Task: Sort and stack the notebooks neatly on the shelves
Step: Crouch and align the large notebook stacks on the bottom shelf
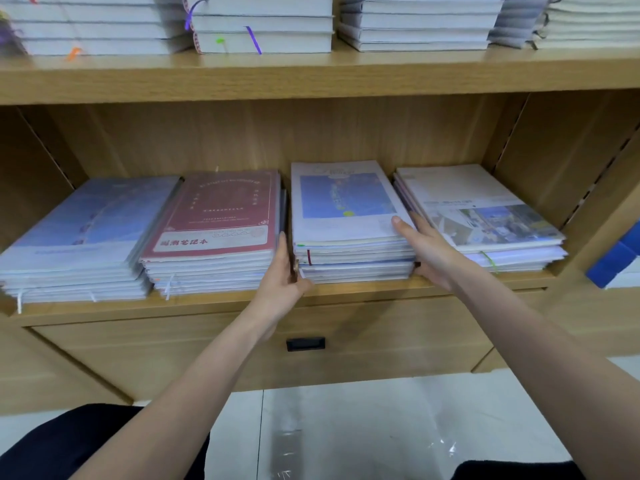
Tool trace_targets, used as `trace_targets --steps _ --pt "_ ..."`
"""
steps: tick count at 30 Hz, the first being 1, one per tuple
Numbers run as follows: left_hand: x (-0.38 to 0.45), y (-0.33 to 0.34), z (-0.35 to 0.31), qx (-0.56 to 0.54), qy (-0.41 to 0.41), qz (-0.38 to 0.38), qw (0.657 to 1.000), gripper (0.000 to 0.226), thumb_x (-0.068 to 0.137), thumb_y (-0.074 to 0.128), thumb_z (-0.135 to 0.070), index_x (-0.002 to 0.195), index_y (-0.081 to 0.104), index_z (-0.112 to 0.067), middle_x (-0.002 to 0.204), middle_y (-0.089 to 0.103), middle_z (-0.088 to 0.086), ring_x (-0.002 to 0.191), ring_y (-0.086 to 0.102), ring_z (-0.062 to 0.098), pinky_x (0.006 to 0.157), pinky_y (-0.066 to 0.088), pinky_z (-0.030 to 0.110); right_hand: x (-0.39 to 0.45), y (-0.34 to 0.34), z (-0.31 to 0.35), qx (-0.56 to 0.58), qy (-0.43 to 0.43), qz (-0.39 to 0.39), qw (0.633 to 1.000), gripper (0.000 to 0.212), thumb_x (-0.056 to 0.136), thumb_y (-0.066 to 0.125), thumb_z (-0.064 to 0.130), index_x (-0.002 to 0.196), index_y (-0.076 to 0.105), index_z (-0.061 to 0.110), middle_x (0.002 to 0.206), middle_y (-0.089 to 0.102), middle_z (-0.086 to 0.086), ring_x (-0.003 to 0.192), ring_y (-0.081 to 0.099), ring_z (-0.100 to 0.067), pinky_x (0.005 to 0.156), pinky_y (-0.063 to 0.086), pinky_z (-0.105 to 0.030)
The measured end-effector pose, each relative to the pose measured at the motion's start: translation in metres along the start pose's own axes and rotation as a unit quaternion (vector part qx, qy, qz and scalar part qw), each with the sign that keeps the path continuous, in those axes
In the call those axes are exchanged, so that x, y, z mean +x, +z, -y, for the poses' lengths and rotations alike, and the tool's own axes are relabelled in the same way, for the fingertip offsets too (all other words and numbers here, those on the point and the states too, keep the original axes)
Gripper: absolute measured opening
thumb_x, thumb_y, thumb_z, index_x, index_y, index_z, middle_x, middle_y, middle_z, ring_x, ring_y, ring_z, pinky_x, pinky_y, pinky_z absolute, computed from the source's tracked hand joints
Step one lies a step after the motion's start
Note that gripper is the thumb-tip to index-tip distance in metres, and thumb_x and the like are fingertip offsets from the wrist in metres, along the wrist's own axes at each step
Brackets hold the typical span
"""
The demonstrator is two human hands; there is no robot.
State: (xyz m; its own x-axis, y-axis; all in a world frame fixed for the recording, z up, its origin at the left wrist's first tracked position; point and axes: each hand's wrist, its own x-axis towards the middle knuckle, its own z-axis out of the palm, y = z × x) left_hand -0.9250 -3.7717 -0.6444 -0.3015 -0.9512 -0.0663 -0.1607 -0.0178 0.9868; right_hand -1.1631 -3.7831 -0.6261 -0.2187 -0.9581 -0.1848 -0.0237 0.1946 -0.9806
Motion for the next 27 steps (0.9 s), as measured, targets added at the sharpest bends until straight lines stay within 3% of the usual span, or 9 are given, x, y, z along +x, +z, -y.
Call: trace_targets --steps 5,10,13,17,19,20,22,24,27 --pt "0.002 0.004 -0.003 0.031 -0.007 0.016 0.999 0.092 0.088 0.054 0.007 0.148 -0.003 -0.032 0.134 0.026 -0.021 0.118 0.028 -0.005 0.094 0.028 0.013 0.007 0.0 -0.003 -0.036 0.014 -0.008 0.999 0.076 0.087 0.047 0.061 0.149 0.015 0.032 0.153 0.027 0.007 0.138 0.03 -0.022 0.113 0.025 -0.05" --pt "0.004 0.004 -0.002 0.053 -0.012 0.006 0.998 0.092 0.089 0.053 0.005 0.148 -0.006 -0.032 0.135 0.029 -0.016 0.122 0.033 0.0 0.095 0.031 0.017 0.002 0.005 -0.002 -0.04 -0.011 -0.007 0.999 0.067 0.094 0.041 0.054 0.15 0.014 0.029 0.154 0.024 0.005 0.14 0.028 -0.021 0.113 0.026 -0.049" --pt "0.001 0.003 -0.003 0.128 0.024 -0.025 0.991 0.086 0.09 0.051 0.002 0.148 -0.003 -0.03 0.145 0.03 -0.011 0.121 0.042 0.005 0.093 0.036 0.016 -0.01 0.0 -0.001 -0.12 -0.055 0.006 0.991 0.064 0.097 0.041 0.045 0.15 0.01 0.03 0.147 0.027 0.014 0.133 0.031 -0.01 0.113 0.024 -0.036" --pt "-0.001 0.003 -0.007 0.167 0.124 -0.105 0.972 0.066 0.091 0.05 0.001 0.147 0.023 -0.022 0.153 0.023 -0.001 0.131 0.028 -0.006 0.108 0.031 0.019 -0.02 -0.002 -0.002 -0.365 -0.187 0.004 0.912 0.063 0.095 0.048 0.039 0.149 0.017 0.03 0.155 0.019 0.004 0.143 0.016 -0.014 0.109 0.02 -0.03" --pt "-0.002 0.003 -0.009 0.185 0.148 -0.125 0.963 0.051 0.093 0.048 0.0 0.14 0.039 -0.017 0.151 0.029 0.003 0.108 0.033 -0.028 0.092 0.031 0.001 -0.019 -0.001 -0.005 -0.394 -0.183 -0.001 0.901 0.062 0.094 0.05 0.038 0.148 0.022 0.031 0.156 0.016 -0.01 0.145 0.01 -0.02 0.108 0.021 -0.029" --pt "-0.001 0.002 -0.012 0.188 0.151 -0.141 0.96 0.044 0.094 0.047 -0.001 0.136 0.045 -0.015 0.148 0.035 0.004 0.105 0.037 -0.028 0.083 0.032 -0.003 -0.018 -0.001 -0.005 -0.401 -0.176 -0.005 0.899 0.061 0.094 0.051 0.037 0.148 0.022 0.031 0.156 0.015 -0.013 0.145 0.012 -0.021 0.107 0.022 -0.027" --pt "-0.001 0.001 -0.017 0.192 0.141 -0.175 0.955 0.037 0.095 0.045 -0.001 0.129 0.054 -0.013 0.142 0.044 0.006 0.115 0.053 0.003 0.082 0.041 0.003 -0.02 0.0 -0.004 -0.406 -0.172 -0.008 0.898 0.06 0.095 0.05 0.035 0.148 0.022 0.031 0.156 0.014 -0.014 0.141 0.022 -0.024 0.104 0.023 -0.025" --pt "0.0 0.003 -0.022 0.215 0.127 -0.192 0.949 0.035 0.095 0.047 -0.001 0.126 0.057 -0.013 0.139 0.047 0.007 0.105 0.06 0.029 0.088 0.046 0.023 -0.02 0.0 -0.004 -0.409 -0.176 -0.011 0.895 0.059 0.095 0.05 0.035 0.148 0.024 0.031 0.156 0.014 -0.013 0.135 0.034 -0.023 0.1 0.024 -0.023" --pt "0.002 0.005 -0.025 0.241 0.13 -0.205 0.94 0.033 0.094 0.049 -0.003 0.125 0.058 -0.013 0.135 0.051 0.009 0.101 0.064 0.026 0.094 0.048 0.033 -0.019 -0.001 -0.003 -0.413 -0.179 -0.022 0.893 0.058 0.094 0.051 0.036 0.146 0.028 0.031 0.156 0.019 -0.013 0.133 0.036 -0.024 0.101 0.024 -0.024"
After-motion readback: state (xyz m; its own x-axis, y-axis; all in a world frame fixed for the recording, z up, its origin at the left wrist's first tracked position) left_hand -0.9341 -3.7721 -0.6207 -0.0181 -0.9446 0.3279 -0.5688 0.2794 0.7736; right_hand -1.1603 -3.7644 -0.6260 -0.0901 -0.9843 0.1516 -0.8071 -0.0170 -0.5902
